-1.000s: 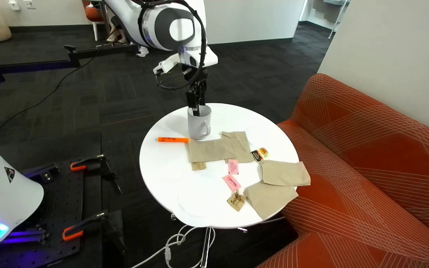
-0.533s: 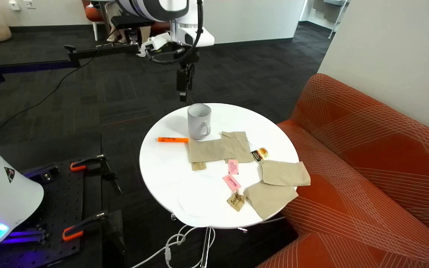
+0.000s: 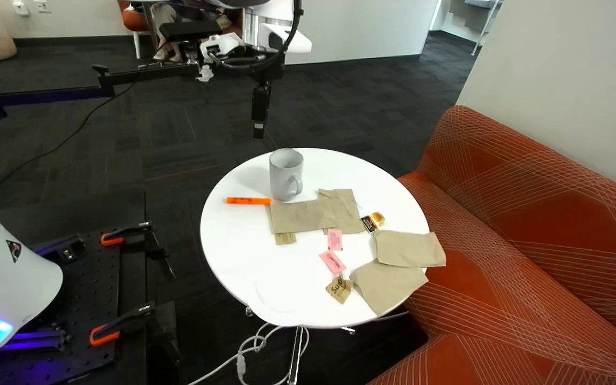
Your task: Move the white mug forward
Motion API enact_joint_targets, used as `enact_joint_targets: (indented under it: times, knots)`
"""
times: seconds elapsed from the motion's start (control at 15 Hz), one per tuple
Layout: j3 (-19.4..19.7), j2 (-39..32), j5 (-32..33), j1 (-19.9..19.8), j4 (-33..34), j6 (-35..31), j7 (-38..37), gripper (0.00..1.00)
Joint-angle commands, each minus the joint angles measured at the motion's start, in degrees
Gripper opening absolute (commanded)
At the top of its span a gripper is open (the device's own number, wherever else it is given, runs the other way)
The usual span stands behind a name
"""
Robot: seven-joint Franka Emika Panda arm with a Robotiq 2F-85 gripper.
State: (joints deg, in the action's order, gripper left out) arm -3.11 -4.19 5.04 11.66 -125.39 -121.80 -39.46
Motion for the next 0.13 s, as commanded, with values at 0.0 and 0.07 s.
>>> enact_joint_targets:
  times: [0.0,0.07]
  knots:
    - [-1.2,-0.1,0.1,-1.2,0.1,0.1,-0.1,1.00]
    - [-1.2,-0.1,0.1,-1.2,0.1,0.1,-0.1,1.00]
